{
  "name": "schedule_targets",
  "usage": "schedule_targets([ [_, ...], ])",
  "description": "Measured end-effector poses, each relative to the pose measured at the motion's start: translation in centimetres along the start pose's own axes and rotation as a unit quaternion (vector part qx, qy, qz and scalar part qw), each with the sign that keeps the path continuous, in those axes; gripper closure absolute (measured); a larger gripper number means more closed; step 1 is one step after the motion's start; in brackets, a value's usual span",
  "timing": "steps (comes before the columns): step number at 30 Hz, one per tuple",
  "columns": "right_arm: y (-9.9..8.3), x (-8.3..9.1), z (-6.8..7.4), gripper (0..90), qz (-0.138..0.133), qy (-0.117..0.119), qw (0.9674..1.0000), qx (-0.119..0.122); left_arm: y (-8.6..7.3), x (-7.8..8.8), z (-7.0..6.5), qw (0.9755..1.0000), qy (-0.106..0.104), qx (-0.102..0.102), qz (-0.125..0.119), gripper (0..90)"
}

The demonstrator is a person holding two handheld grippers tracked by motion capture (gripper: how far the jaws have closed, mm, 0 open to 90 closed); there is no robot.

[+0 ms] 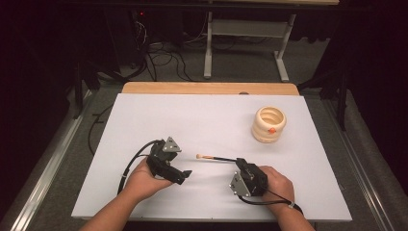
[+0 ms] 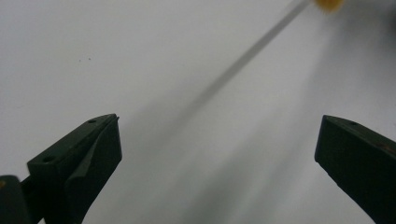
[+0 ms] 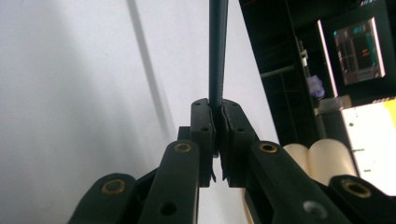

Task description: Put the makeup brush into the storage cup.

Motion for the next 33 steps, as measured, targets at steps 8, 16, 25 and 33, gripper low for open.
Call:
schedule_targets([
  [8,-0.8,-0.2,-0.5,87.5,0.002,0.021,0.9978,-0.064,-0.1,-0.7,0.2,0.9977,0.01,0.027,-0.061,1.8],
  [16,-1.1,-0.3,-0.6,87.5,-0.009,0.052,0.9892,-0.137,-0.6,-0.9,1.0,0.9912,0.016,0.064,-0.115,3.2],
  [25,-1.6,-0.5,-0.8,87.5,-0.016,0.094,0.9681,-0.232,-1.2,-0.2,1.3,0.9851,0.029,0.072,-0.153,4.3],
  [33,-2.1,-0.6,-1.0,87.5,-0.027,0.124,0.9448,-0.302,-1.3,-0.1,1.4,0.983,0.02,0.079,-0.164,3.9],
])
Point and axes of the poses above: each handheld gripper's, and its own axes: x roughly backward along the jaws, y roughly out of its top, z roughly to its left, the point moved 8 cm from there along -x, roughly forward along the jaws, and after that the axes turned 3 degrees about z, right-handed, at the moved point
